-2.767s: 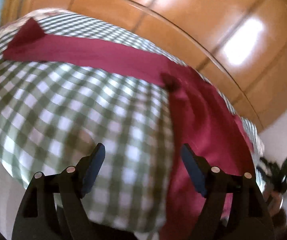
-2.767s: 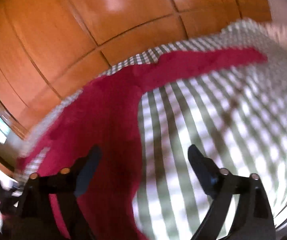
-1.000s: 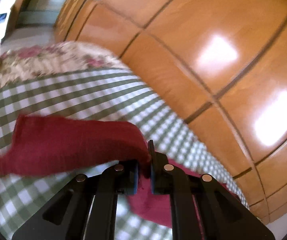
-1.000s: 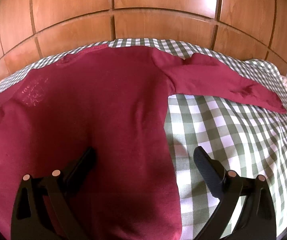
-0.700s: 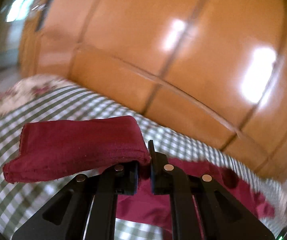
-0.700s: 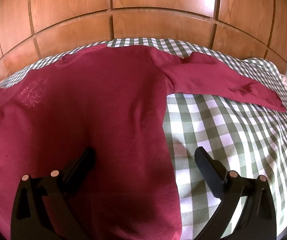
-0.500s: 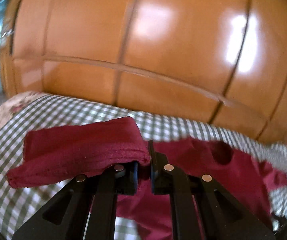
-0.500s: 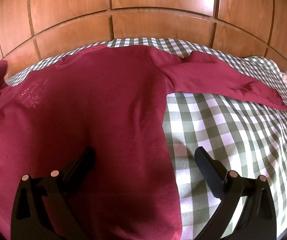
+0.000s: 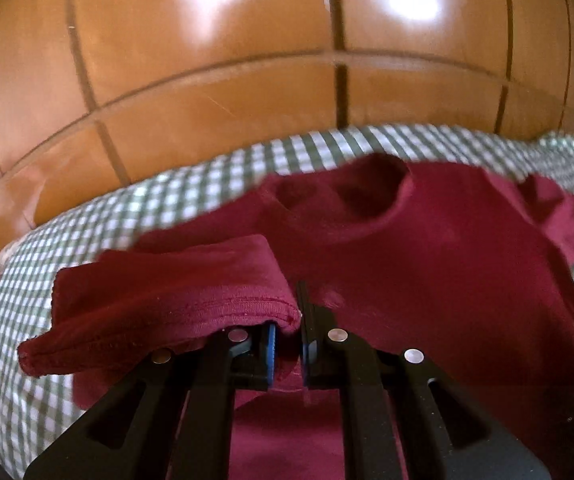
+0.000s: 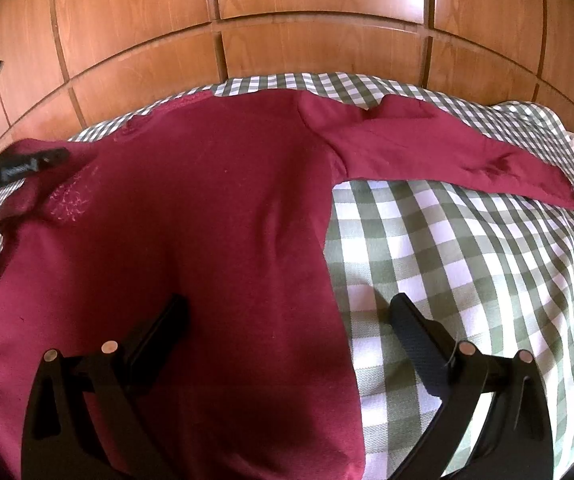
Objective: Fold small clothes
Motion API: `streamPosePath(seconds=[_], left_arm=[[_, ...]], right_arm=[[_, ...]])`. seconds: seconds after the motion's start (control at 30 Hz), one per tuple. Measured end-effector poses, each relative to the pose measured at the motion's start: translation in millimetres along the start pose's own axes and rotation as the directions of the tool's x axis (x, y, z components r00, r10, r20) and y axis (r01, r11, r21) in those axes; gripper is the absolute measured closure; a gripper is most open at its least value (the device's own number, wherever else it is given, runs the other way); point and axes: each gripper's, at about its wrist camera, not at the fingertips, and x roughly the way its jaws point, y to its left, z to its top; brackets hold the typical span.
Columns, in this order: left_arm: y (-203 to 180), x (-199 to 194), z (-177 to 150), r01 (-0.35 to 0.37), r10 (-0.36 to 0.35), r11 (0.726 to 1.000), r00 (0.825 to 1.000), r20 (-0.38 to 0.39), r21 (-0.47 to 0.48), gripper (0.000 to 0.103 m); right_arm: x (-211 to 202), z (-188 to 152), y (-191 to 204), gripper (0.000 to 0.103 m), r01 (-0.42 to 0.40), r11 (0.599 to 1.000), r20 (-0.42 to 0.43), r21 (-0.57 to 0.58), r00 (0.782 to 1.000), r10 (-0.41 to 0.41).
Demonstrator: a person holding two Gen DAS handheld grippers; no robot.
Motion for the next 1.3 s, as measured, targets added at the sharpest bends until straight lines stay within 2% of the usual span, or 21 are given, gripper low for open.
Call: streamPosePath(seconds=[0.1, 0.2, 0.3, 0.33, 0.37, 0.5, 0.57, 0.67, 0.7, 0.77, 0.87, 0.93, 1.0, 1.07, 1.17, 1.2, 1.3], left_arm=[[-16.8, 17.0, -4.9, -0.01, 0.013, 0.999, 0.998, -0.062, 0.045, 0.095], [-26.3, 27.2, -10.7, -0.006, 0.014, 0.997, 0.995, -0.098, 0.081, 0.08], [-31.8, 23.2, -13.3, 0.009, -0.001, 0.995, 0.997, -0.079, 0.102, 0.051], [-33.6, 19.5, -13.0, 0.025, -0.018, 0.994, 0.998, -0.064, 0.111, 0.03], [-36.7, 16.6, -11.2, 0.027, -0.021, 0.992, 0.998, -0.053, 0.127, 0.022], [-68.8, 2.2, -7.4, -0.036, 0.03, 0.95, 0.999, 0.022, 0.31, 0.022], [-83.3, -4.4, -5.5, -0.021, 0.006, 0.93, 0.999, 0.043, 0.368, 0.022], [-94.2, -13.7, -3.1, 0.023, -0.051, 0.924, 0.997, 0.062, 0.382, 0.022], [-94.3, -18.5, -3.2, 0.08, -0.108, 0.926, 0.993, 0.055, 0.369, 0.022], [-94.4, -24.5, -4.4, 0.127, -0.154, 0.928, 0.987, 0.048, 0.351, 0.014], [-85.8, -30.9, -10.1, 0.109, -0.13, 0.952, 0.99, 0.055, 0.285, 0.014], [-68.1, -31.4, -18.9, 0.125, -0.132, 0.974, 0.991, 0.024, 0.187, 0.014], [-57.3, -32.1, -27.6, 0.132, -0.134, 0.983, 0.991, 0.007, 0.13, 0.014], [-37.9, -33.3, -42.0, 0.107, -0.107, 0.993, 0.994, 0.003, 0.059, 0.014], [-7.0, -39.1, -56.5, 0.096, -0.098, 0.991, 0.995, -0.016, -0.088, 0.014], [7.6, -42.0, -61.6, 0.094, -0.098, 0.983, 0.995, -0.016, -0.156, 0.014], [30.8, -44.1, -72.4, 0.102, -0.114, 0.963, 0.993, -0.033, -0.249, 0.014]], right_arm=[[-0.1, -0.1, -1.0, 0.002, -0.006, 1.0, 0.0, 0.004, 1.0, 0.006], [-0.4, -0.3, -1.9, 0.002, -0.012, 1.0, 0.001, 0.009, 1.0, 0.012], [-0.3, -0.2, -2.7, 0.002, -0.016, 1.0, -0.002, 0.013, 1.0, 0.016], [-0.3, -0.2, -2.9, 0.002, -0.017, 1.0, -0.003, 0.015, 1.0, 0.017], [-0.2, -0.1, -3.2, 0.002, -0.018, 1.0, -0.004, 0.017, 1.0, 0.018], [-0.7, -0.5, -3.1, 0.002, -0.019, 1.0, -0.004, 0.017, 1.0, 0.019], [-0.6, -0.5, -3.1, 0.002, -0.019, 1.0, -0.004, 0.017, 1.0, 0.019], [-0.6, -0.3, -3.1, 0.002, -0.019, 1.0, -0.004, 0.017, 1.0, 0.019], [-0.6, -0.3, -3.0, 0.002, -0.019, 1.0, -0.005, 0.017, 1.0, 0.019], [-0.6, -0.2, -3.0, 0.002, -0.019, 1.0, -0.004, 0.017, 1.0, 0.019], [-0.6, -0.3, -3.2, 0.002, -0.02, 1.0, -0.004, 0.018, 1.0, 0.02], [-0.6, -0.2, -3.0, 0.002, -0.02, 1.0, -0.004, 0.017, 1.0, 0.02], [-0.6, -0.5, -3.1, 0.002, -0.018, 1.0, -0.005, 0.016, 1.0, 0.018], [-0.5, -0.5, -3.2, 0.002, -0.02, 1.0, -0.005, 0.017, 1.0, 0.02], [-0.6, -0.6, -3.1, 0.002, -0.019, 1.0, -0.004, 0.017, 1.0, 0.019], [-0.7, -0.6, -3.1, 0.002, -0.019, 1.0, -0.004, 0.017, 1.0, 0.019], [-1.4, -0.7, -3.5, 0.002, -0.021, 1.0, -0.001, 0.018, 1.0, 0.021]])
